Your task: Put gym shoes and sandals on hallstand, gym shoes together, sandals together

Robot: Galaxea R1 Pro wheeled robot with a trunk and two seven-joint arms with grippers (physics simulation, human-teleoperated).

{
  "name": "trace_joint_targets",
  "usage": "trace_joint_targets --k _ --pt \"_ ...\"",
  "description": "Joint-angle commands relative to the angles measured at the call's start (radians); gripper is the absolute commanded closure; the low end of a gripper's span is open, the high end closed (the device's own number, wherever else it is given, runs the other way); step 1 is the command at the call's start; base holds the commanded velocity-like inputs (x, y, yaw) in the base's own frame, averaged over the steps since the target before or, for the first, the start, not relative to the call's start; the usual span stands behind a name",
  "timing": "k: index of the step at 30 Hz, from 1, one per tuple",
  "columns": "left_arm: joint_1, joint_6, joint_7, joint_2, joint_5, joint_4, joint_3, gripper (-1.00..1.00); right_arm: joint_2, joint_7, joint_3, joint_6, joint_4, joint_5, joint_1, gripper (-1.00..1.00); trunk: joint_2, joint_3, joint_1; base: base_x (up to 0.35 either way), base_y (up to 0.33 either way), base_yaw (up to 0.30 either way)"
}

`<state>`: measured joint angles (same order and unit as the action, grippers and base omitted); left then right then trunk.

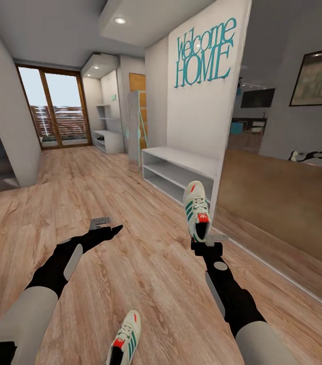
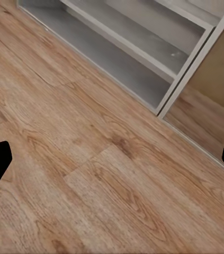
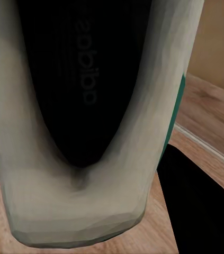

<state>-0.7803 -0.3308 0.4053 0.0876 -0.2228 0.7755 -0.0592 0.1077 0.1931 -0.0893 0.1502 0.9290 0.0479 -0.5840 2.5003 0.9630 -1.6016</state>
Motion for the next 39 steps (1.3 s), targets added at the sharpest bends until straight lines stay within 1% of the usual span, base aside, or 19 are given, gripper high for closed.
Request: trace_joint_targets --k 1,6,8,9,10,12,14,15,16,20,22,24,29,32,33,35,37,38,39 --pt "0.000 -0.009 0.003 0.000 -0.009 0.001 -0.002 -1.00 0.000 0.006 -0.003 0.008 0.002 0.005 0.000 1.00 0.000 0.001 0.000 0.003 0.006 0.000" --pt "0.000 -0.007 0.001 0.001 -0.006 -0.013 -0.002 -1.00 0.000 0.006 -0.002 0.008 0.002 0.004 0.000 1.00 0.000 0.001 0.000 0.001 0.003 0.000" --pt "0.001 -0.003 0.000 0.001 -0.003 -0.050 -0.002 -1.00 0.000 0.006 -0.001 0.008 0.002 0.004 0.000 1.00 0.000 0.001 0.000 0.000 0.000 0.000" --pt "0.002 0.005 0.000 0.001 0.001 -0.089 -0.002 -1.00 0.000 0.006 -0.001 0.008 0.003 0.004 0.000 1.00 0.000 0.001 0.000 0.000 0.000 0.000" --pt "0.003 0.056 0.000 0.002 0.010 -0.175 -0.001 -1.00 0.000 0.006 -0.001 0.008 0.003 0.004 0.000 1.00 0.000 0.001 0.000 0.000 0.000 -0.062" --pt "0.004 0.102 0.000 0.003 0.016 -0.217 -0.001 -1.00 0.000 0.006 -0.001 0.008 0.003 0.004 0.000 1.00 0.000 0.001 0.000 0.000 0.000 -0.119" --pt "0.006 0.232 -0.001 0.004 0.039 -0.320 -0.001 -1.00 0.000 0.006 -0.001 0.008 0.003 0.004 0.000 1.00 0.000 0.001 0.000 0.000 0.000 -0.209" --pt "0.007 0.262 -0.002 0.004 0.045 -0.346 -0.001 -1.00 0.000 0.006 -0.001 0.008 0.004 0.004 0.000 1.00 0.000 0.001 0.000 0.000 0.000 -0.238" --pt "0.007 0.316 -0.002 0.004 0.059 -0.395 -0.001 -1.00 0.000 0.006 -0.001 0.008 0.004 0.004 0.000 1.00 0.000 0.001 0.000 0.000 0.000 -0.256" --pt "0.008 0.443 -0.004 0.007 0.090 -0.509 -0.001 -1.00 0.000 0.006 0.000 0.008 0.005 0.004 0.000 1.00 0.000 0.001 0.000 0.000 0.000 -0.235" --pt "0.008 0.477 -0.006 0.008 0.095 -0.541 -0.001 -1.00 0.000 0.006 0.000 0.009 0.005 0.004 0.000 1.00 0.000 0.001 0.000 0.000 0.000 -0.121" --pt "0.008 0.538 -0.019 0.009 0.100 -0.593 -0.001 -1.00 0.000 0.005 -0.001 0.010 0.010 0.004 0.000 1.00 0.000 0.001 0.000 0.000 0.000 -0.052" --pt "0.009 0.563 -0.037 0.009 0.103 -0.616 -0.001 -1.00 0.000 0.005 -0.004 0.011 0.025 0.004 0.000 1.00 0.000 0.001 0.000 0.000 0.000 -0.015" --pt "0.009 0.567 -0.042 0.010 0.103 -0.619 -0.001 -1.00 0.000 0.005 -0.004 0.033 0.028 0.002 0.000 1.00 0.000 0.001 0.000 0.000 0.000 -0.004" --pt "0.009 0.568 -0.043 0.011 0.103 -0.621 -0.001 -1.00 0.000 0.005 -0.003 0.063 0.029 0.002 0.000 1.00 0.000 0.001 0.000 0.000 0.000 -0.002" --pt "0.009 0.570 -0.044 0.012 0.104 -0.623 -0.001 -1.00 0.000 0.004 -0.001 0.173 0.033 -0.007 0.000 1.00 0.000 0.001 0.000 0.000 0.000 0.000" --pt "0.010 0.570 -0.044 0.012 0.104 -0.623 -0.001 -1.00 0.000 0.004 -0.001 0.208 0.042 -0.016 0.000 1.00 0.000 0.001 0.000 0.000 0.000 0.000" --pt "0.013 0.570 -0.045 0.012 0.104 -0.623 -0.001 -1.00 0.000 0.004 -0.004 0.240 0.080 -0.030 0.000 1.00 0.000 0.001 0.000 0.000 0.000 0.000" --pt "0.014 0.570 -0.045 0.012 0.104 -0.623 -0.001 -1.00 0.000 0.004 -0.004 0.246 0.097 -0.034 0.000 1.00 0.000 0.001 0.000 0.000 0.000 0.000"
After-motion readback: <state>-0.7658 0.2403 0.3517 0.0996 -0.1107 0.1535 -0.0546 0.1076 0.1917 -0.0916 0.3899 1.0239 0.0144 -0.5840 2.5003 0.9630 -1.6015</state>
